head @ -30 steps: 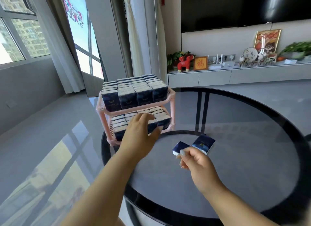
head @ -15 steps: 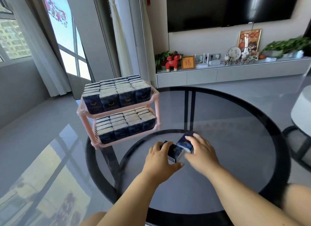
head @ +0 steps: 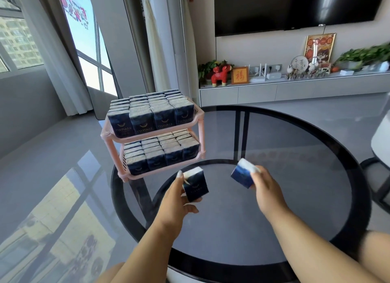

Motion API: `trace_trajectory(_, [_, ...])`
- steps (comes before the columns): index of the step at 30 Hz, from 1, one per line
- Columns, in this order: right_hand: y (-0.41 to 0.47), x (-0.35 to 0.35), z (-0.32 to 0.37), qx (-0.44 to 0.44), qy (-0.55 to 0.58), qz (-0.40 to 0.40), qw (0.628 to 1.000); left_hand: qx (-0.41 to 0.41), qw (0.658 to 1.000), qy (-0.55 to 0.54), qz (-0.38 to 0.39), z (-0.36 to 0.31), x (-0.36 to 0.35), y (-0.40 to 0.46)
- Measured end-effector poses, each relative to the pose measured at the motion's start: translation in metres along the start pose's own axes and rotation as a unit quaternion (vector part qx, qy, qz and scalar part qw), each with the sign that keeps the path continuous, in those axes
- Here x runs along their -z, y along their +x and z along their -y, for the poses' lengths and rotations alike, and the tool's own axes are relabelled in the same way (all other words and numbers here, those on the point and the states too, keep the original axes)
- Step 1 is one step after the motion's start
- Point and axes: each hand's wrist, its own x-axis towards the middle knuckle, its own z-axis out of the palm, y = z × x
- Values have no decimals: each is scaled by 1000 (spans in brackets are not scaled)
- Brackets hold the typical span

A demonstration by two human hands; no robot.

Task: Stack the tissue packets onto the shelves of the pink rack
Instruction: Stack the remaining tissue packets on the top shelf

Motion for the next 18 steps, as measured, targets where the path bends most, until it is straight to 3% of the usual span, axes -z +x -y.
trace_trajectory(2, [2, 0, -2, -29, 111, -23, 993, 32, 998, -43, 17, -2, 1, 0])
trace_trajectory(8, [8, 8, 4, -94, 219, -96, 966, 56, 997, -45, 38, -3, 1, 4])
trace_trajectory(13, [9, 6, 0, -61, 171, -111, 977, 29, 998, 24, 44, 3, 0, 7])
trace_trajectory(18, [0, 0, 0, 15, 118, -39, 992, 8, 993, 108, 44, 5, -11, 5])
